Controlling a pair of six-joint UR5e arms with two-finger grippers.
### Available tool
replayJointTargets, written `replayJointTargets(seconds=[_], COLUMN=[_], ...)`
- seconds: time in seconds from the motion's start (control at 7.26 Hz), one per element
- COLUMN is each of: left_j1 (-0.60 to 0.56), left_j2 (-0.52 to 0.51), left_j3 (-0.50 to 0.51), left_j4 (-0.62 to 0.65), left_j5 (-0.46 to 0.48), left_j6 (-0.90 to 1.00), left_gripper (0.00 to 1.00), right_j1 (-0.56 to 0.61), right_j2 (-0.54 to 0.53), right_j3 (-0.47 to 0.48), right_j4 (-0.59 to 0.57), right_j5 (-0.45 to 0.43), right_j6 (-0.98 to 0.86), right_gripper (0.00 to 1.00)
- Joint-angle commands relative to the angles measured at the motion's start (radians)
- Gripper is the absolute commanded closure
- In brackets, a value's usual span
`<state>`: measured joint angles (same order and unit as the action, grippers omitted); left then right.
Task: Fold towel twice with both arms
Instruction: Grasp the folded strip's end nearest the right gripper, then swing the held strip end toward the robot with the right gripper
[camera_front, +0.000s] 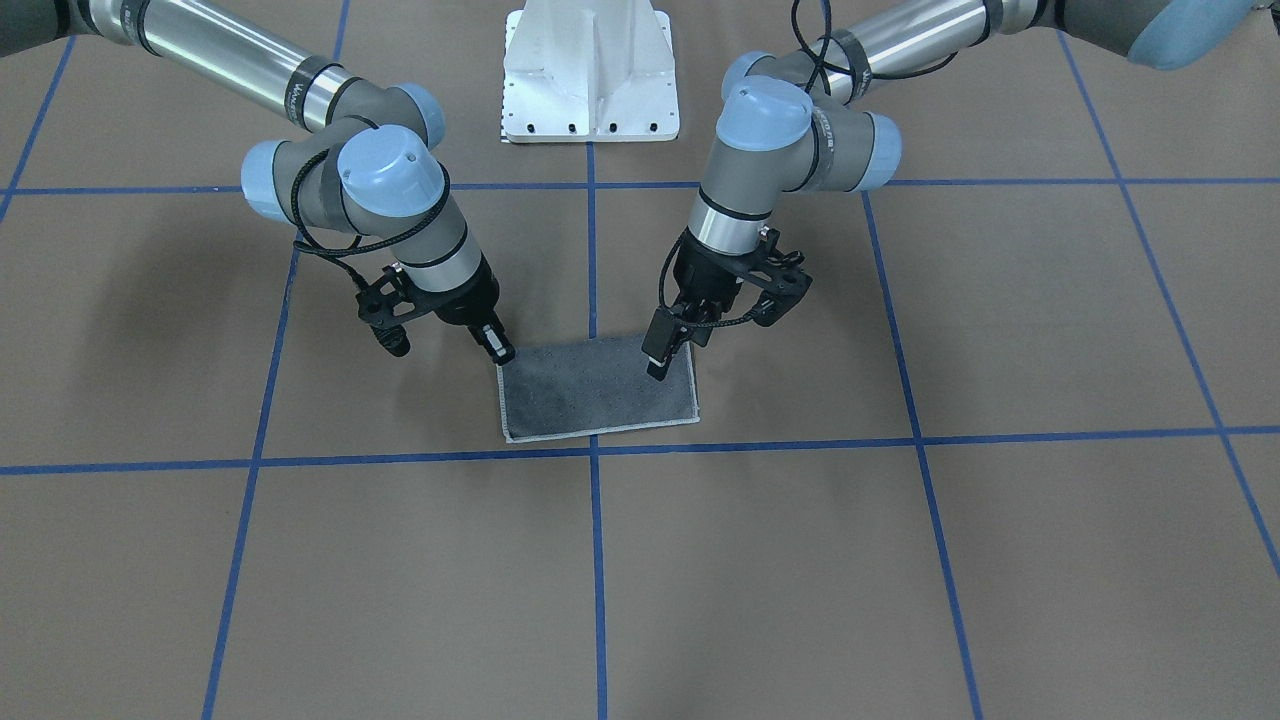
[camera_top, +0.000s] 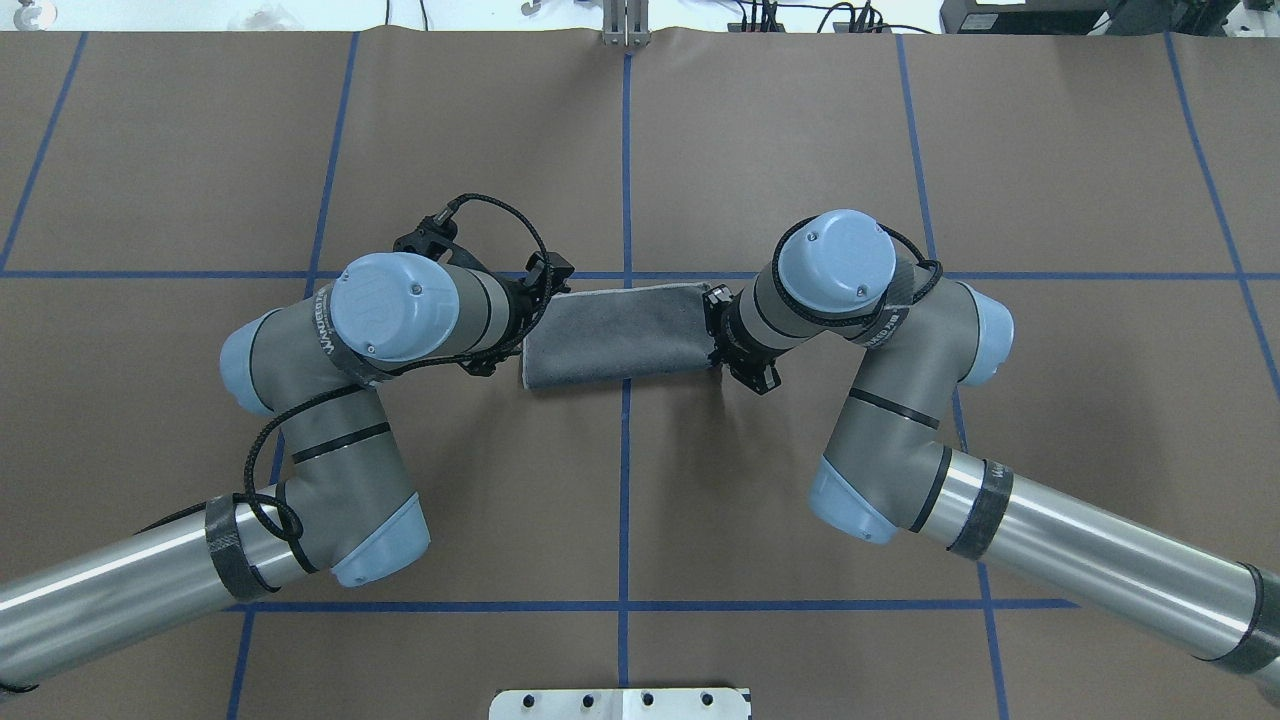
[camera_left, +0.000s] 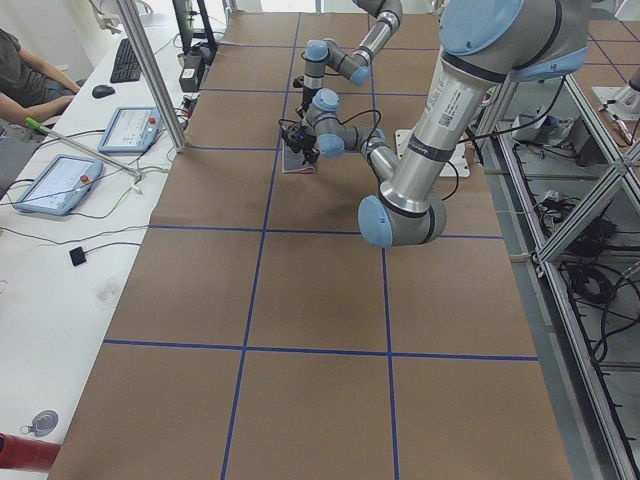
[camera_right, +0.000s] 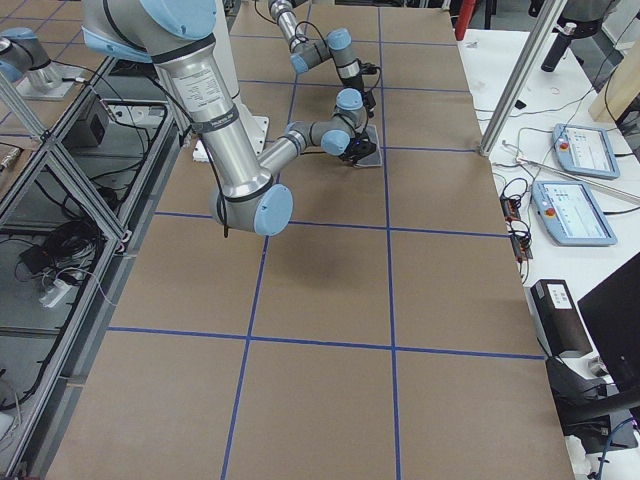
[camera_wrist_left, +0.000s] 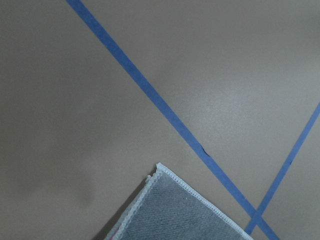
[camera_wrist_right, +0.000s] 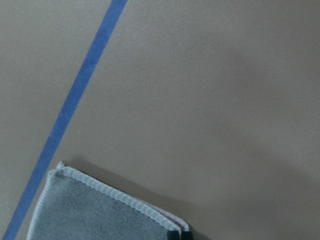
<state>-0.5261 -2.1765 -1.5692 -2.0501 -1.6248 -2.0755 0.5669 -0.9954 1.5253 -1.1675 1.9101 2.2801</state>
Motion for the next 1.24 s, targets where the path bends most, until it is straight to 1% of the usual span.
replayJointTargets(seconds=[0.0, 0.14, 0.28, 0.41, 0.69, 0.83, 1.1], left_j1=[-0.002, -0.002, -0.002, -0.003, -0.003, -0.003, -0.003], left_j2=[0.001, 0.003, 0.003, 0.004, 0.007, 0.007, 0.007], left_j3=[-0.015, -0.020, -0.028, -0.035, -0.037, -0.035, -0.035], left_j4=[0.002, 0.004, 0.004, 0.005, 0.007, 0.007, 0.008], left_j5=[-0.001, -0.001, -0.006, -0.019, -0.020, -0.021, -0.021], left_j6=[0.000, 0.000, 0.000, 0.000, 0.000, 0.000, 0.000], left_gripper=[0.01, 0.01, 0.01, 0.01, 0.01, 0.01, 0.01], right_j1=[-0.025, -0.051, -0.085, -0.120, -0.165, -0.180, -0.215], right_j2=[-0.014, -0.072, -0.077, -0.069, -0.062, -0.057, -0.014], right_j3=[0.053, 0.128, 0.159, 0.164, 0.188, 0.188, 0.177], right_j4=[-0.007, -0.008, -0.009, -0.009, -0.008, -0.005, -0.007], right_j5=[0.009, 0.019, 0.021, 0.021, 0.065, 0.067, 0.060], right_j6=[0.005, 0.040, 0.082, 0.131, 0.206, 0.244, 0.249], right_gripper=[1.00, 1.00, 1.00, 1.00, 1.00, 1.00, 1.00])
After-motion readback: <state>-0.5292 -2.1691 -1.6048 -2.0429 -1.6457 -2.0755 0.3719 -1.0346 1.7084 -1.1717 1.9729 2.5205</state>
